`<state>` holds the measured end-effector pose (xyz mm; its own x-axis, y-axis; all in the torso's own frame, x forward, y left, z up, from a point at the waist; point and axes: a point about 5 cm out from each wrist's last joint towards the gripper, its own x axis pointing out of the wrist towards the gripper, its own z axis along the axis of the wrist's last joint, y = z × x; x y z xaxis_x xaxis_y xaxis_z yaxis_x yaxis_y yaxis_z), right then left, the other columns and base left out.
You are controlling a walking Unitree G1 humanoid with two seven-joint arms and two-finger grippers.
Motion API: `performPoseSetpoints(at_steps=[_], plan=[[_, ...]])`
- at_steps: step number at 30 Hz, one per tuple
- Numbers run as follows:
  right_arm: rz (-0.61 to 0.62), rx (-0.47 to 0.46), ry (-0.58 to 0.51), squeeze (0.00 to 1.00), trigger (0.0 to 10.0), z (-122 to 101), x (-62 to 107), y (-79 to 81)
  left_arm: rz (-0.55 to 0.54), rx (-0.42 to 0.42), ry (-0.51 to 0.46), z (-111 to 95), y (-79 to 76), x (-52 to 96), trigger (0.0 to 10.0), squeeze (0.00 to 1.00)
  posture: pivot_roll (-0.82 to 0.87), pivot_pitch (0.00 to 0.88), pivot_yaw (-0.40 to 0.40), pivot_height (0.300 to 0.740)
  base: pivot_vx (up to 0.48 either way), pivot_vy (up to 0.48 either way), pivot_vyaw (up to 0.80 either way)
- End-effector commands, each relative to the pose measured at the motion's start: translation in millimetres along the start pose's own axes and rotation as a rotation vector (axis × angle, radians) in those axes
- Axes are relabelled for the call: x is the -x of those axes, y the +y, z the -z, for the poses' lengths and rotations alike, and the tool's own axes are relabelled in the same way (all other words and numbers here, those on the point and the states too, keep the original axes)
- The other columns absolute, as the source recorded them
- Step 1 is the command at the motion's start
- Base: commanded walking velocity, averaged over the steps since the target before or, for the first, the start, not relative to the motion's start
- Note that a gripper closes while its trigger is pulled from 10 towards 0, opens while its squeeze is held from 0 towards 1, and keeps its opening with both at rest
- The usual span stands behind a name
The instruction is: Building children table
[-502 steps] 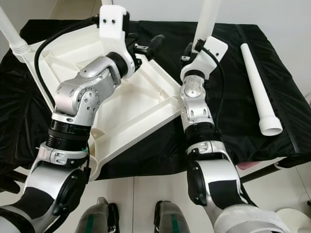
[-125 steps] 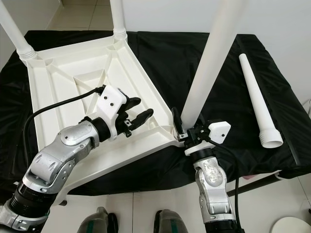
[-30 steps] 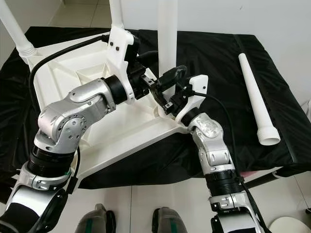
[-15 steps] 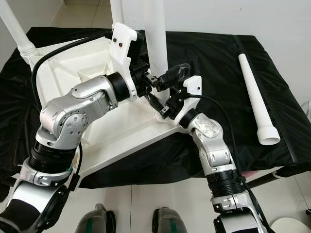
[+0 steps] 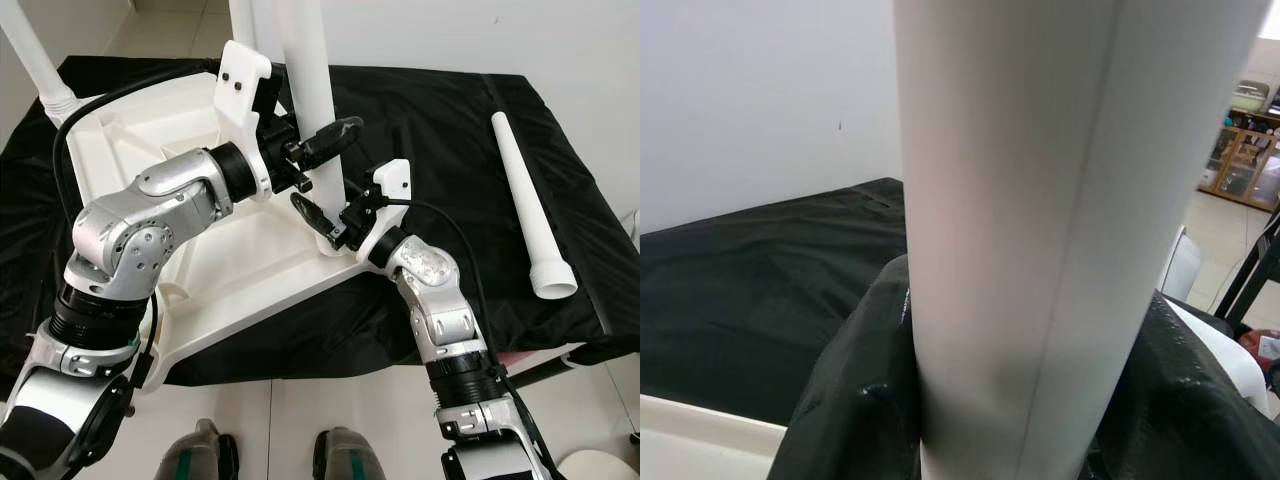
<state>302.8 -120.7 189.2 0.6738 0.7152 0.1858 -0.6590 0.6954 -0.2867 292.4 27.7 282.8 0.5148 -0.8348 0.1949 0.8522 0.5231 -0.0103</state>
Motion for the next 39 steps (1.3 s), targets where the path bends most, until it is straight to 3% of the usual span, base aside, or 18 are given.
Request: performPoseSetpoints(at_steps=[1,5,6,7,8,10,18,19,21,22,27,29,32,36,39], plan=[[0.009,0.003,0.005,0.0,10.0,-1,1.7,-2.6,0.109,-0.019,-0.013,-5,-8.1,-2.8,0.0,0.0,-0.1,0.016,-0.021,0.74,0.0,0.0,0.0],[0.011,-0.007,0.009,0.0,10.0,0,1.7,-3.2,0.095,-0.028,-0.006,-4,-6.7,-3.2,0.0,0.0,-0.1,0.011,-0.022,0.74,0.0,0.0,0.0],[0.02,-0.025,0.006,0.45,10.0,-1,1.6,-4.2,0.061,-0.044,0.007,-4,-4.2,-4.8,9.1,0.0,-0.11,0.007,-0.023,0.74,0.0,0.0,0.0],[0.02,-0.025,0.006,0.45,10.0,-1,1.6,-4.2,0.061,-0.044,0.007,-4,-4.2,-4.8,9.1,0.0,-0.11,0.007,-0.023,0.74,0.0,0.0,0.0],[0.05,-0.039,-0.004,1.0,10.0,-2,1.1,-6.9,0.012,-0.064,0.012,-5,-1.5,-7.5,10.0,0.0,-0.11,0.004,-0.021,0.74,0.0,0.0,0.0],[0.05,-0.039,-0.004,1.0,10.0,-2,1.1,-6.9,0.012,-0.064,0.012,-5,-1.5,-7.5,10.0,0.0,-0.11,0.004,-0.021,0.74,0.0,0.0,0.0],[0.245,0.003,0.001,0.99,10.0,-3,-3.4,-16.7,-0.251,-0.149,0.003,-14,11.7,-16.1,10.0,0.0,-0.11,0.023,-0.03,0.74,0.0,0.0,0.0],[0.274,0.006,0.013,0.16,10.0,-1,-5.3,-16.0,-0.284,-0.161,-0.004,-17,12.2,-17.9,10.0,0.0,-0.11,0.03,-0.031,0.74,0.0,0.0,0.0],[0.274,0.006,0.013,0.16,10.0,-1,-5.3,-16.0,-0.284,-0.161,-0.004,-17,12.2,-17.9,10.0,0.0,-0.11,0.03,-0.031,0.74,0.0,0.0,0.0],[0.306,0.007,0.023,0.0,10.0,0,-7.5,-15.2,-0.314,-0.178,-0.01,-20,12.5,-19.8,10.0,0.0,-0.11,0.037,-0.032,0.74,0.0,0.0,0.0],[0.43,0.005,0.042,0.0,10.0,1,-19.3,-8.3,-0.419,-0.231,-0.019,-24,14.0,-27.5,10.0,0.0,-0.11,0.046,-0.033,0.74,0.0,0.0,0.0],[0.519,0.005,0.046,0.0,10.0,2,-27.8,-2.9,-0.454,-0.217,-0.023,-24,14.3,-32.0,10.0,0.0,-0.11,0.054,-0.031,0.74,0.0,0.0,0.0],[0.519,0.005,0.046,0.0,10.0,2,-27.8,-2.9,-0.454,-0.217,-0.023,-24,14.3,-32.0,10.0,0.0,-0.11,0.054,-0.031,0.74,0.0,0.0,0.0],[0.707,0.085,0.077,0.0,10.0,1,-50.0,5.9,-0.547,-0.15,-0.068,-31,18.3,-36.3,10.0,0.0,-0.11,0.06,-0.03,0.74,0.0,0.0,0.0],[0.719,0.088,0.077,0.0,10.0,1,-52.7,6.9,-0.554,-0.141,-0.077,-32,18.2,-36.8,10.0,0.0,-0.11,0.06,-0.03,0.74,0.0,0.0,0.0]])
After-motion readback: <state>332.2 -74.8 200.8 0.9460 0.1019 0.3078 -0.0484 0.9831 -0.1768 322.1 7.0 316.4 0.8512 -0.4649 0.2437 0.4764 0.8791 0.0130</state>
